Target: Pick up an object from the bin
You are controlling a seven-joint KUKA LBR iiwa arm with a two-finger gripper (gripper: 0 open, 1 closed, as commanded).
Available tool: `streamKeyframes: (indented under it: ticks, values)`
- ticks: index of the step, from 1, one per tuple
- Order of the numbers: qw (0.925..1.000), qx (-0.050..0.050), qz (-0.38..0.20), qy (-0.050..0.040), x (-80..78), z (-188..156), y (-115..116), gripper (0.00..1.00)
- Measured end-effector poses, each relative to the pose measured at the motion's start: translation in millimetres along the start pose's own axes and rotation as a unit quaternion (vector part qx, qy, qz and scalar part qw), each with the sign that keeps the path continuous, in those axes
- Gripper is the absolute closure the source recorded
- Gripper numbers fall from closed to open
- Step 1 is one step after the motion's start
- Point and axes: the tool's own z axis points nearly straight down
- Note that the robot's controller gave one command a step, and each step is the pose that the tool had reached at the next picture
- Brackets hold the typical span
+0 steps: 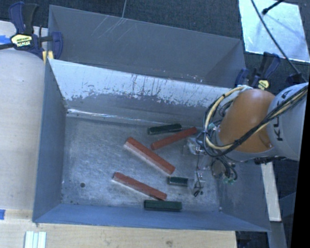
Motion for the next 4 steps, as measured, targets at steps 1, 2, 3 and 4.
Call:
streamKeyframes:
  ticks: [1,2,3,4]
  values:
    - [0.9998,0.0,0.018,-0.0028,13.9,-34,3,0.0]
    - [0.9977,0.0,0.068,-0.0056,13.3,-41,-4,0.0]
    - [0.9954,0.0,0.095,-0.0013,16.2,-2,-9,0.0]
    - [0.9956,0.0,0.094,-0.0025,15.5,-3,-9,0.0]
